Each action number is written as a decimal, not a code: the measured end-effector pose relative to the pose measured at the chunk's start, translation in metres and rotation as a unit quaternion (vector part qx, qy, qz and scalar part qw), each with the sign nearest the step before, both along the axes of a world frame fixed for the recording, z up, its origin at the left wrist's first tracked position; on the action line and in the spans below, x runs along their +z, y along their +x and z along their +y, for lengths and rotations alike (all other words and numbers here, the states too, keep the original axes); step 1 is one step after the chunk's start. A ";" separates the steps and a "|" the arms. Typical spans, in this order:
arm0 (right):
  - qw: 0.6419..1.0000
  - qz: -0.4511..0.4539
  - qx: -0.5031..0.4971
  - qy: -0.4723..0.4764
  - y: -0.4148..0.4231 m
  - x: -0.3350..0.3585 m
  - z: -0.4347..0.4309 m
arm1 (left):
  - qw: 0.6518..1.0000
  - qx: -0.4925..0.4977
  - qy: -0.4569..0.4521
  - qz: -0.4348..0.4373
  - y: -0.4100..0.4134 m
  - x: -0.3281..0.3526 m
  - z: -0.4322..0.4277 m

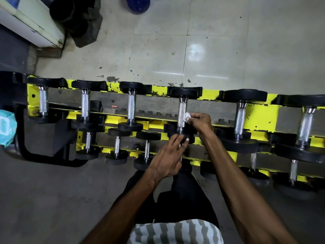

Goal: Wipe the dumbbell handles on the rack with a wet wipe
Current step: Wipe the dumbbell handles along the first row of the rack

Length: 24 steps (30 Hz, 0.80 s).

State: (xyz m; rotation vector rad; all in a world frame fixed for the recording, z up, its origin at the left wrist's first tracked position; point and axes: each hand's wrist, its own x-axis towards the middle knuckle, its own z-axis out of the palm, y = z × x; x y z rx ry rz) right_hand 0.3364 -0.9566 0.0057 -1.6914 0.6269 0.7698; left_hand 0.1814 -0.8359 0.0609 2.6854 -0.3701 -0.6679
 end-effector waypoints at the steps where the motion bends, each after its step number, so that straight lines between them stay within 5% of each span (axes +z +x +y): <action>1: 1.000 0.007 -0.016 0.015 0.009 0.003 0.002 | 1.000 0.001 -0.001 0.000 0.000 0.000 0.000; 8: 0.954 0.152 -0.123 0.229 0.057 -0.001 0.011 | 1.000 -0.001 0.002 -0.009 0.001 0.002 -0.002; 13: 0.961 0.135 -0.134 0.201 0.060 0.007 0.017 | 1.000 -0.007 0.010 -0.008 0.000 0.001 -0.002; 18: 0.985 0.012 -0.172 -0.001 0.037 0.018 0.021 | 1.000 -0.002 0.008 -0.015 0.001 0.003 -0.002; 24: 0.933 -0.329 -0.061 -0.130 0.000 0.023 0.027 | 1.000 0.002 0.001 -0.024 0.002 0.006 -0.004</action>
